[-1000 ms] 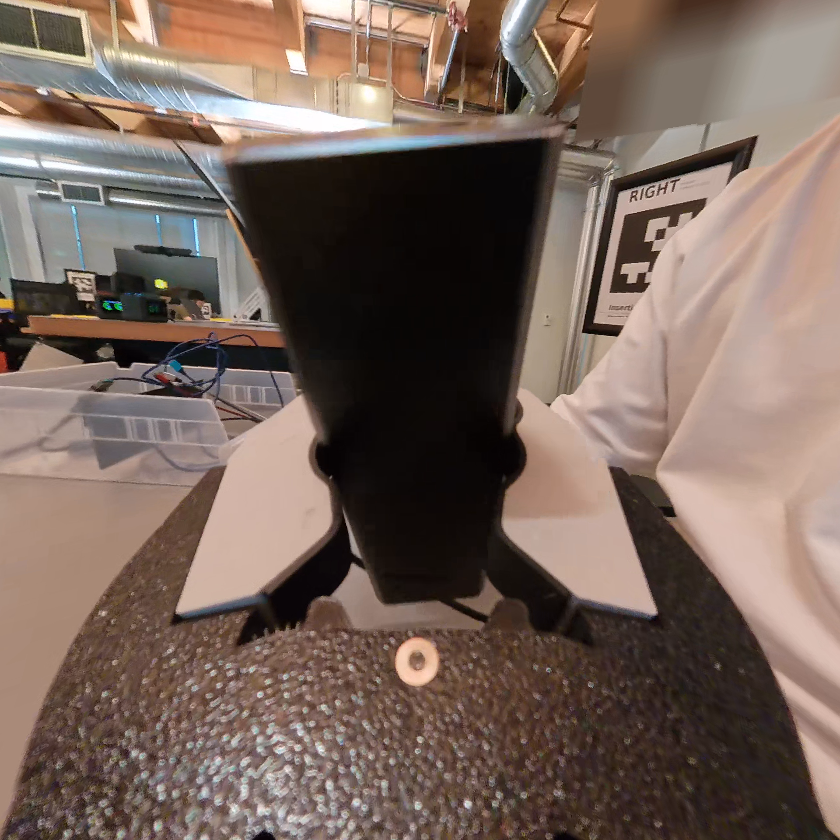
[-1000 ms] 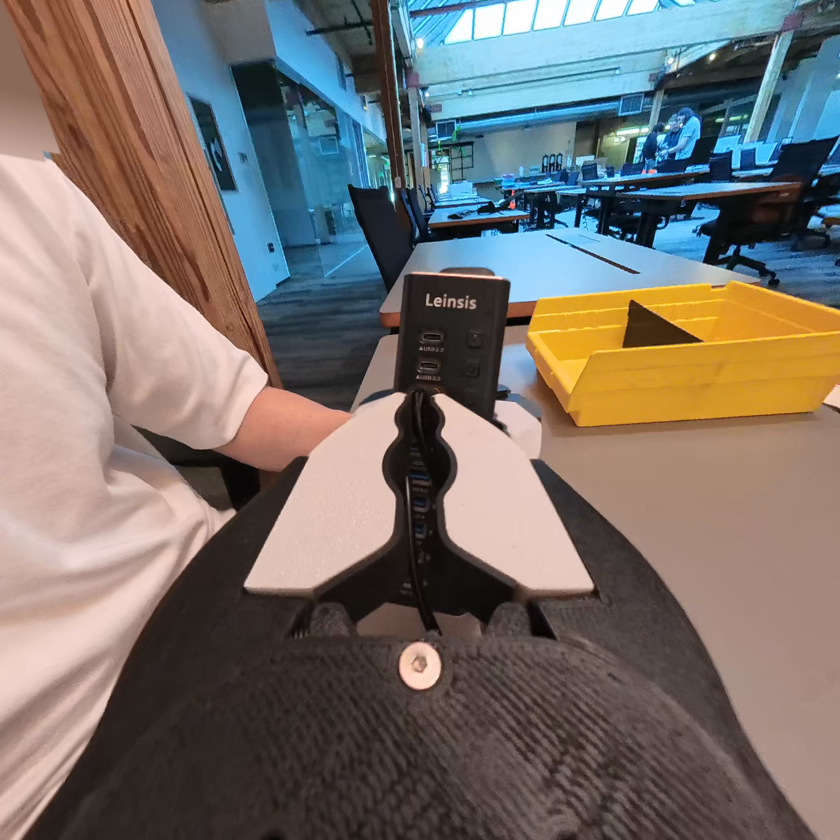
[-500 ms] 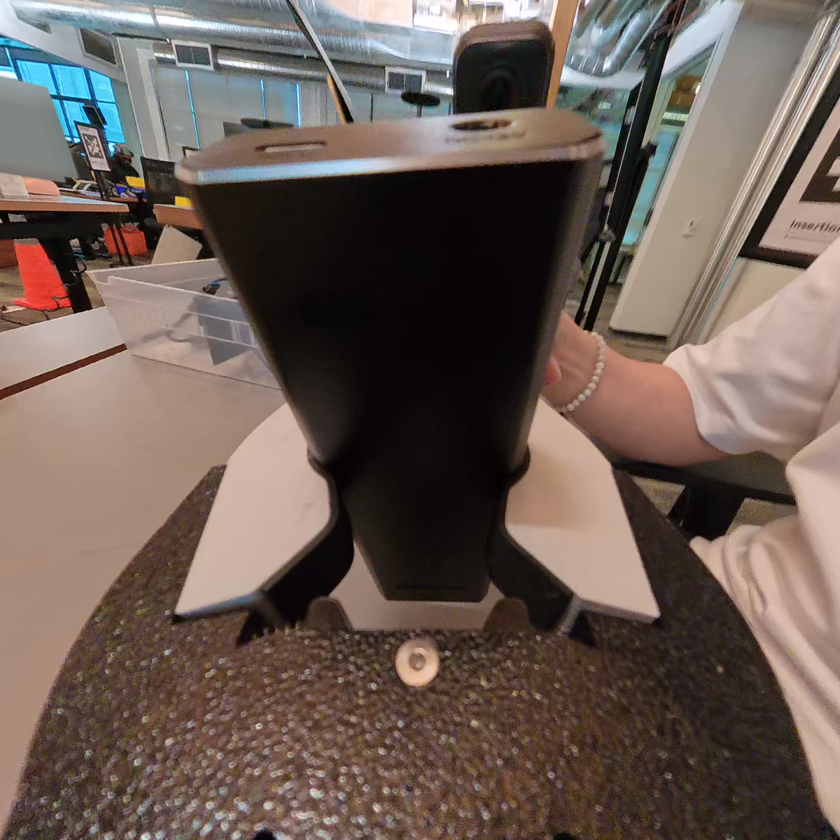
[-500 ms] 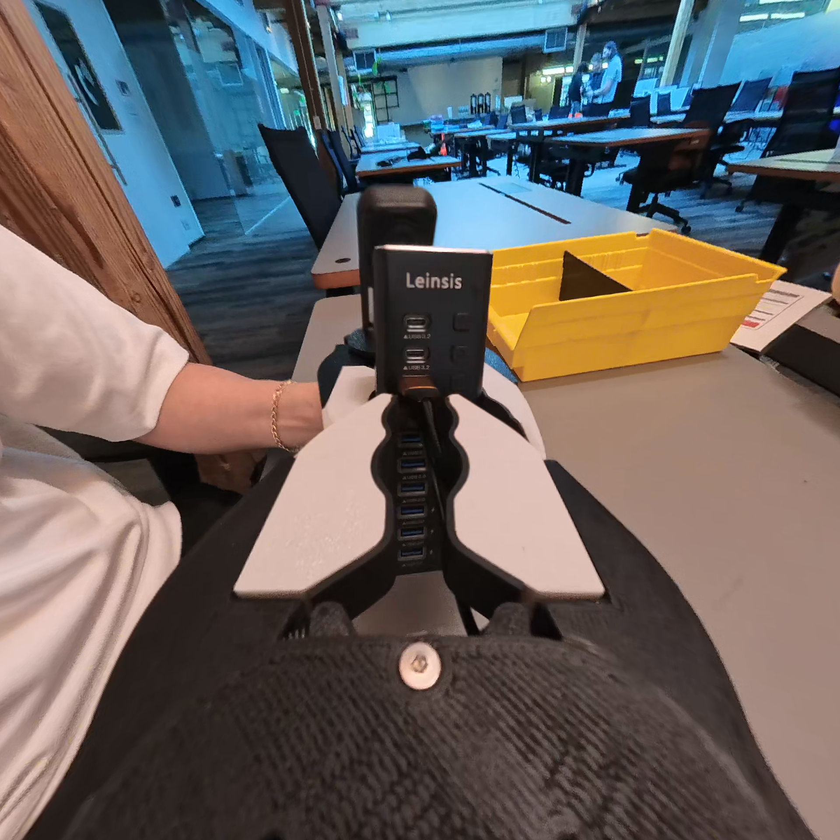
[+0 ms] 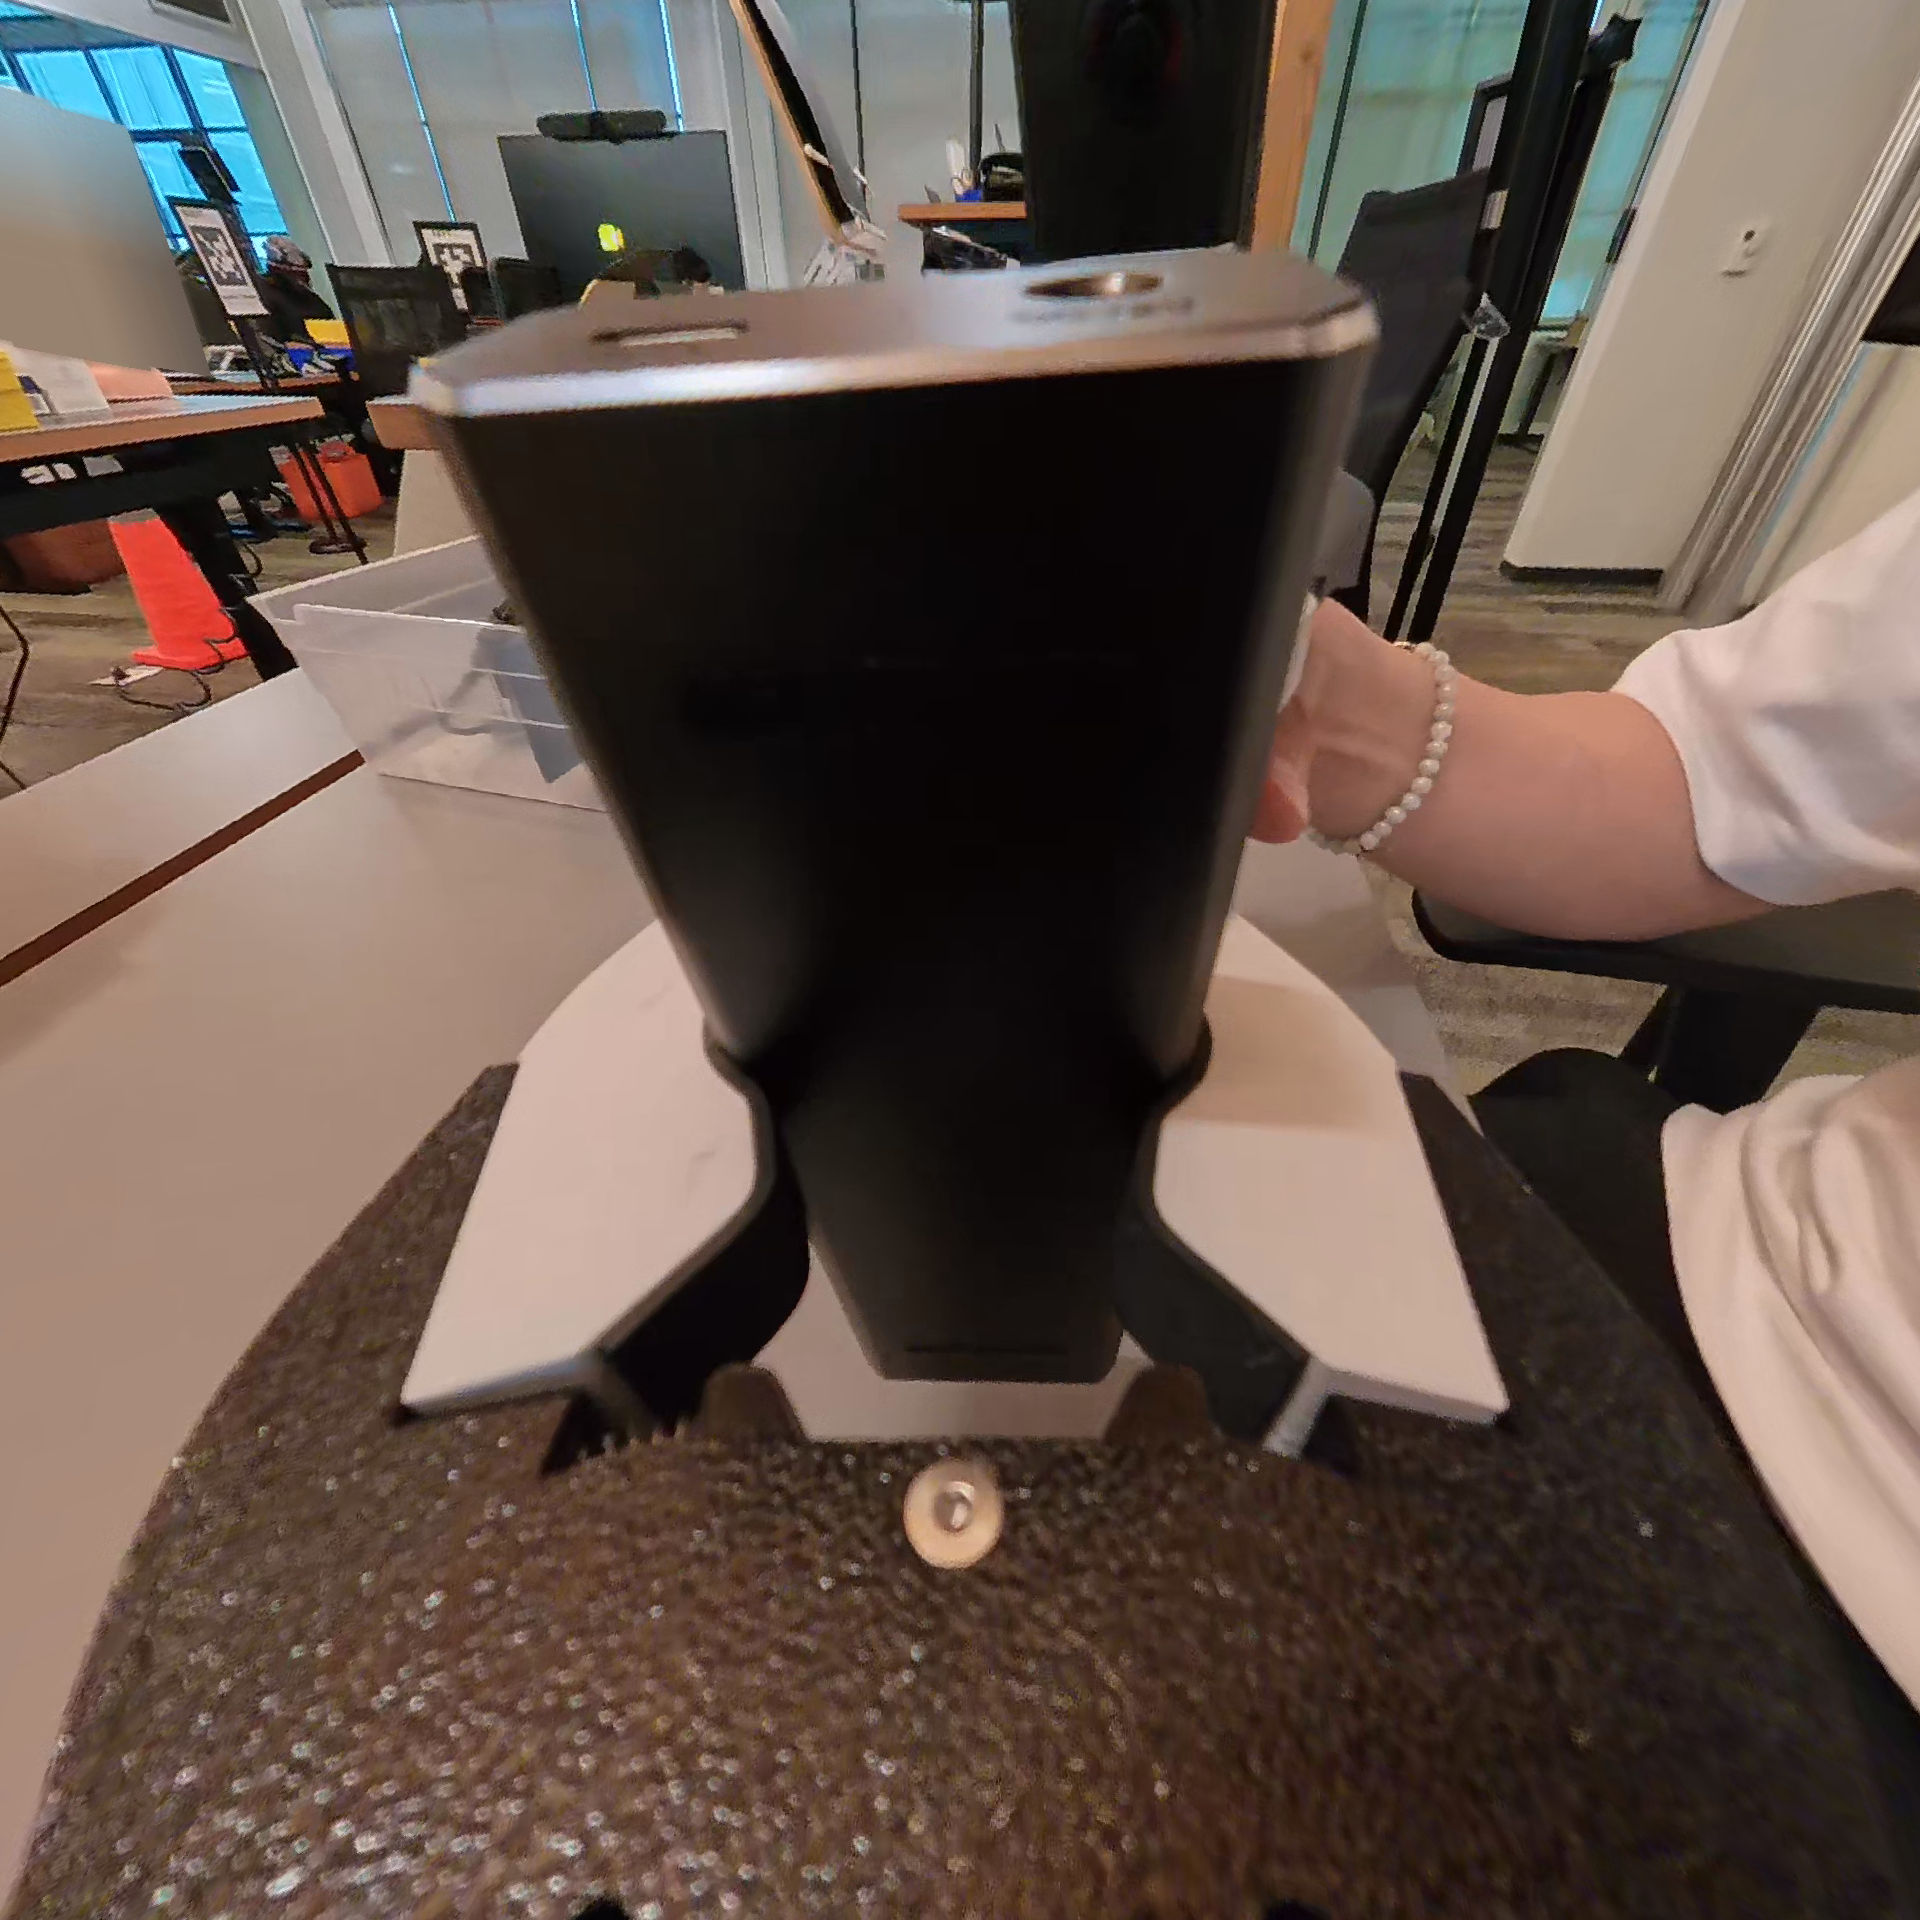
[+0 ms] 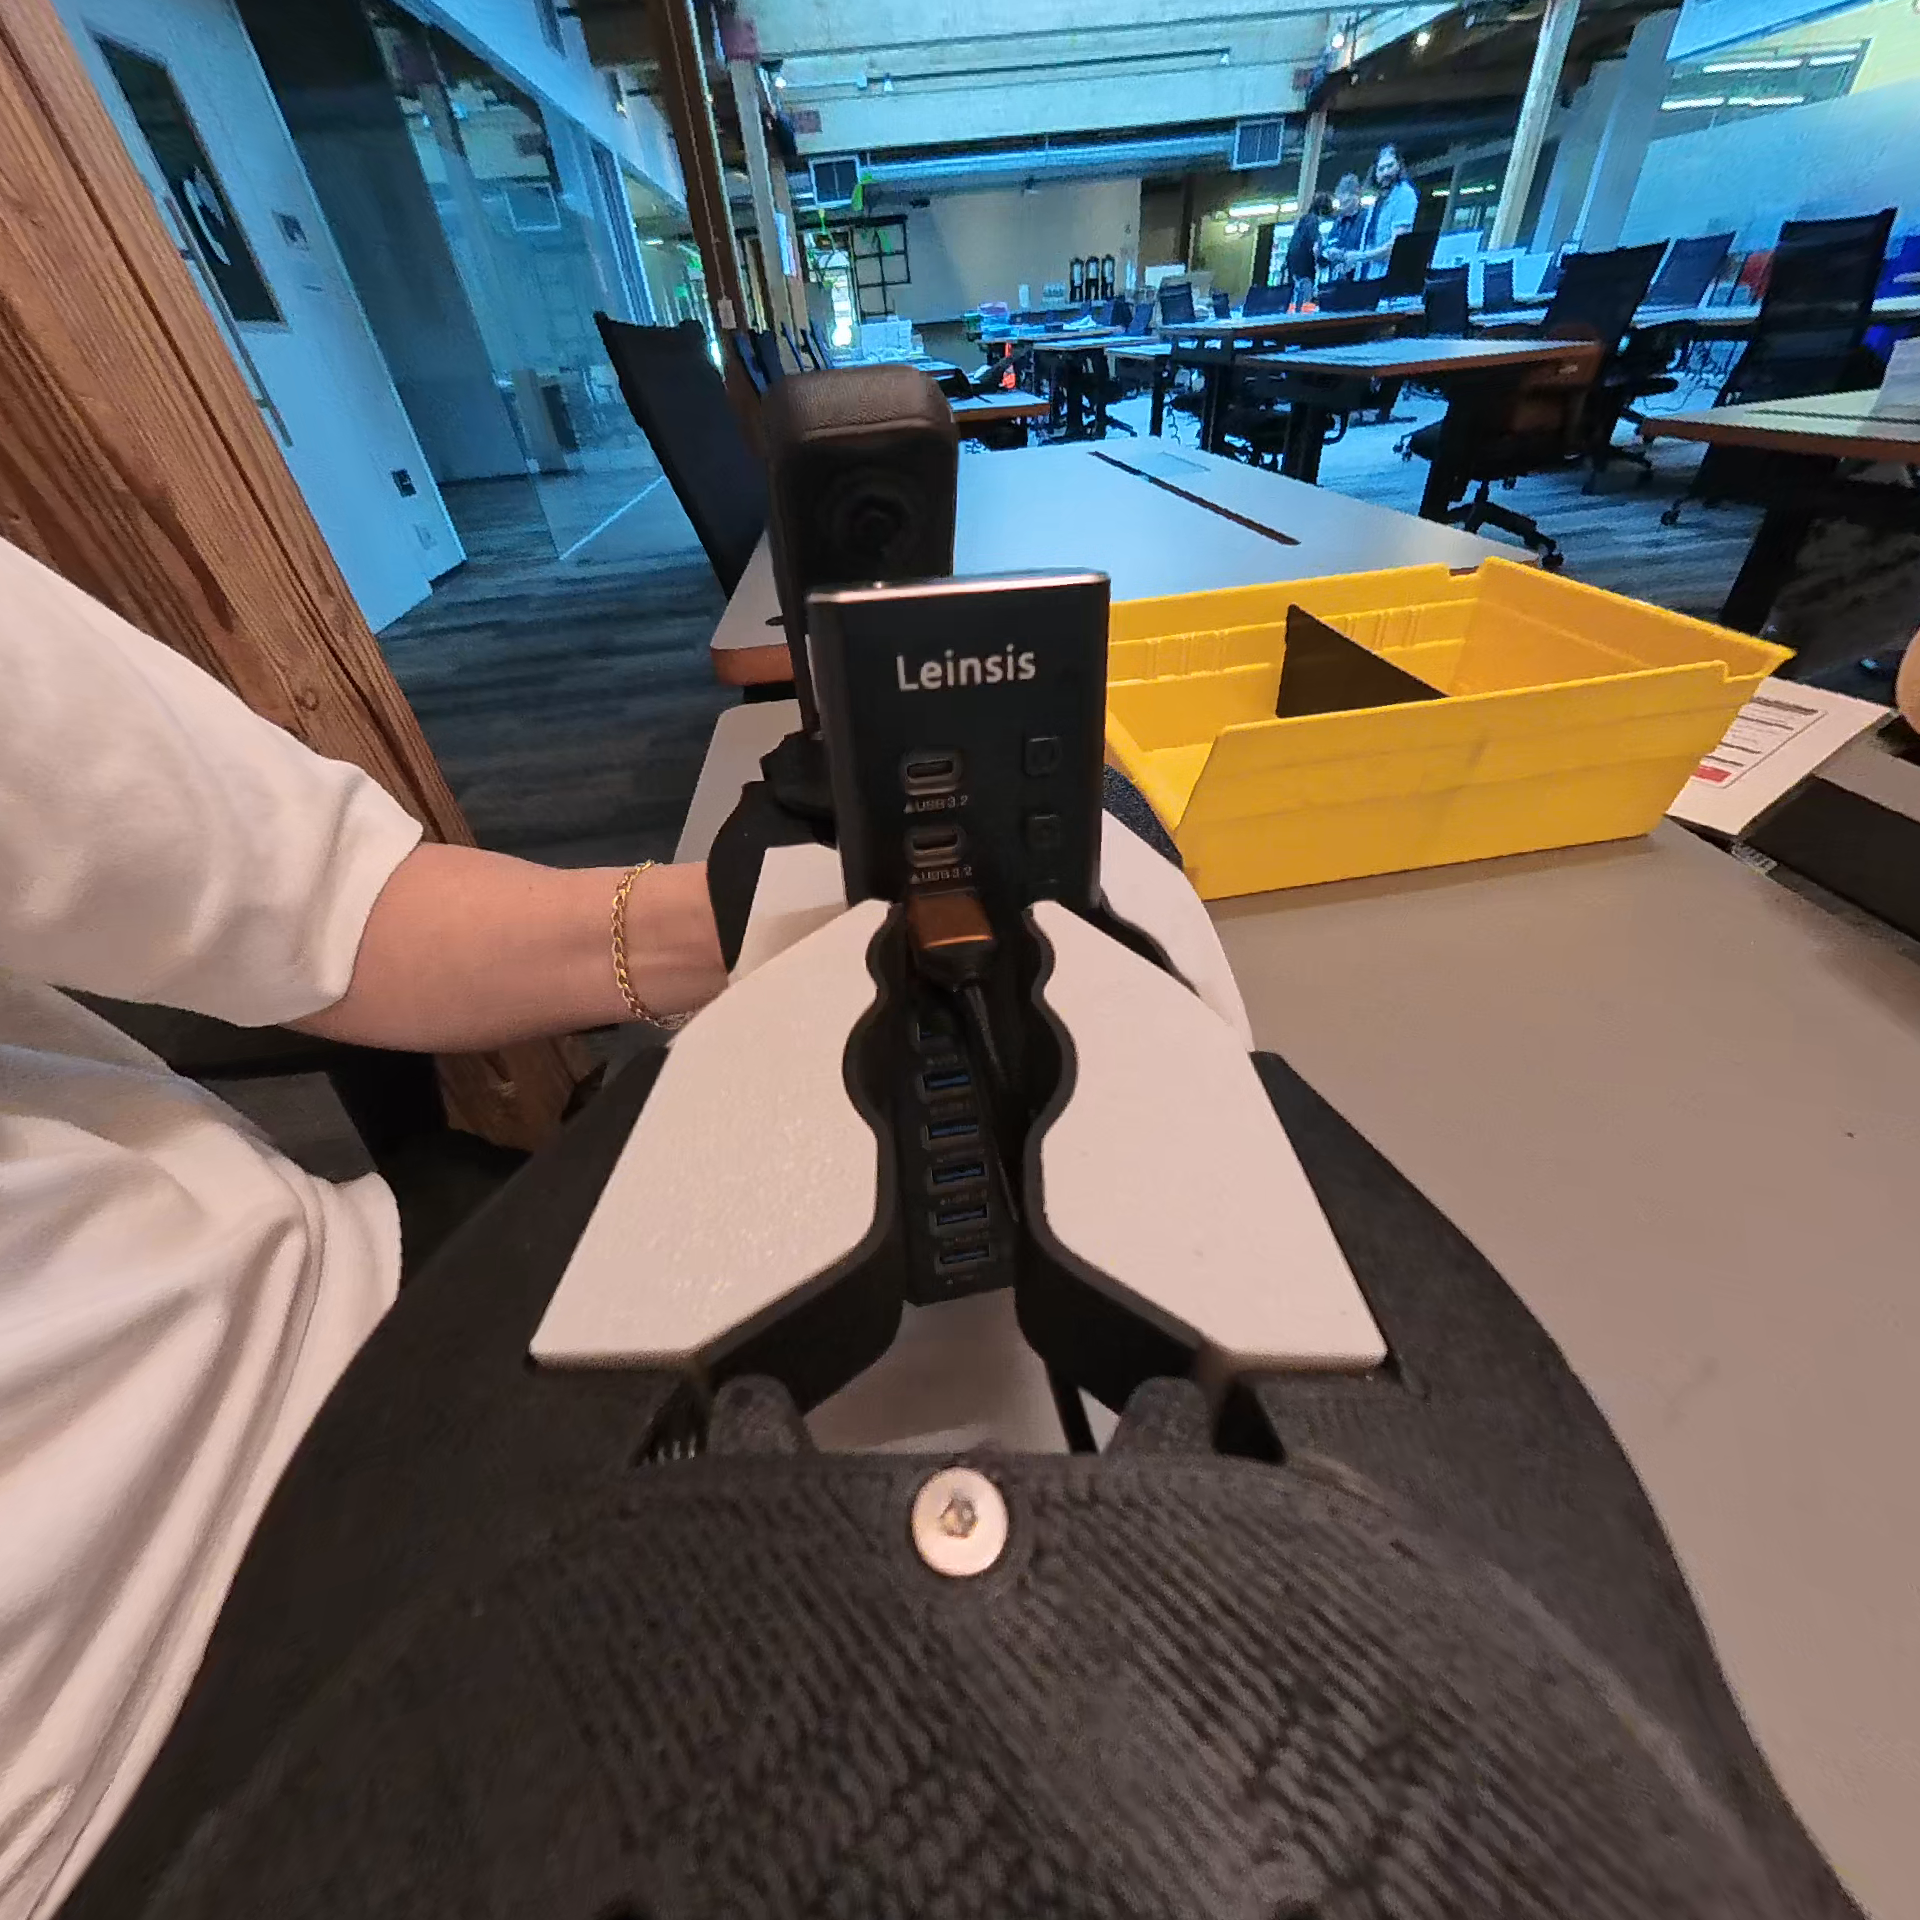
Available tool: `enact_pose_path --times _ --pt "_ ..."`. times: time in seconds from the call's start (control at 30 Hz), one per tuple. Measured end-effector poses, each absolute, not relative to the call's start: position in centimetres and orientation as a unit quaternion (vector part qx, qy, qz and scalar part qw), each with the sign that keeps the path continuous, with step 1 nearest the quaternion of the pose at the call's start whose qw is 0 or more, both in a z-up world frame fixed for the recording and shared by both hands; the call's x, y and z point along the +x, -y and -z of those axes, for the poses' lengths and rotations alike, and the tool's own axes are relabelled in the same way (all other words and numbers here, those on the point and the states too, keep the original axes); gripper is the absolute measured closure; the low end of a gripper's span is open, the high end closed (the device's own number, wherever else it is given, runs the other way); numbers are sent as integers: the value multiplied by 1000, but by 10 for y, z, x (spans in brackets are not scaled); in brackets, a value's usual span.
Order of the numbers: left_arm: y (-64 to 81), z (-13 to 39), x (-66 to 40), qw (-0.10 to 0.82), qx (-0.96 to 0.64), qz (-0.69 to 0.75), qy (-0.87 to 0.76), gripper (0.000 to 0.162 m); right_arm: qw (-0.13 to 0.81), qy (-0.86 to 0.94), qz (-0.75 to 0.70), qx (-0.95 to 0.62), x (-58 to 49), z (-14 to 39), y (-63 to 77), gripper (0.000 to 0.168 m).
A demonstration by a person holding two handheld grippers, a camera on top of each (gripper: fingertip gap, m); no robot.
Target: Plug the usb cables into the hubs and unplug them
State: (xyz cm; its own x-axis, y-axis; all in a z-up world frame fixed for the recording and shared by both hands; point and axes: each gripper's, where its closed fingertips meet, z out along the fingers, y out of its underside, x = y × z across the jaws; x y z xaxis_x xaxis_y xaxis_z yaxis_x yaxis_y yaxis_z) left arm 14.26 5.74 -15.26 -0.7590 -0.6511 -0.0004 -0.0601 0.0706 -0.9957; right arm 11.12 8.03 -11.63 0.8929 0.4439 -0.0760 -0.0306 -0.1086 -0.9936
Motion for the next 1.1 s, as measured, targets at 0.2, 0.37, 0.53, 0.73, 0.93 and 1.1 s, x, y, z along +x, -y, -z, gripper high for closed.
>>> enact_pose_path --times 0.2,0.37,0.53,0.73,0.93,1.1 --pt "-56 154 143 242 -247 627 -698 89 640 154 -181 -731 107 117 -78 151" --pt "-55 154 140 220 -239 650 -687 90 620 172 -153 -750 106 122 -74 151" --pt "-105 144 145 244 -300 685 -618 90 697 84 -85 -707 170 79 -46 168" --pt "-123 131 137 277 -281 664 -635 90 707 87 -115 -693 171 70 -41 147" --pt "-65 146 132 252 -202 642 -696 90 656 177 -105 -726 108 98 -79 141" --pt "-56 150 130 245 -195 637 -705 90 646 171 -140 -731 106 107 -81 143"
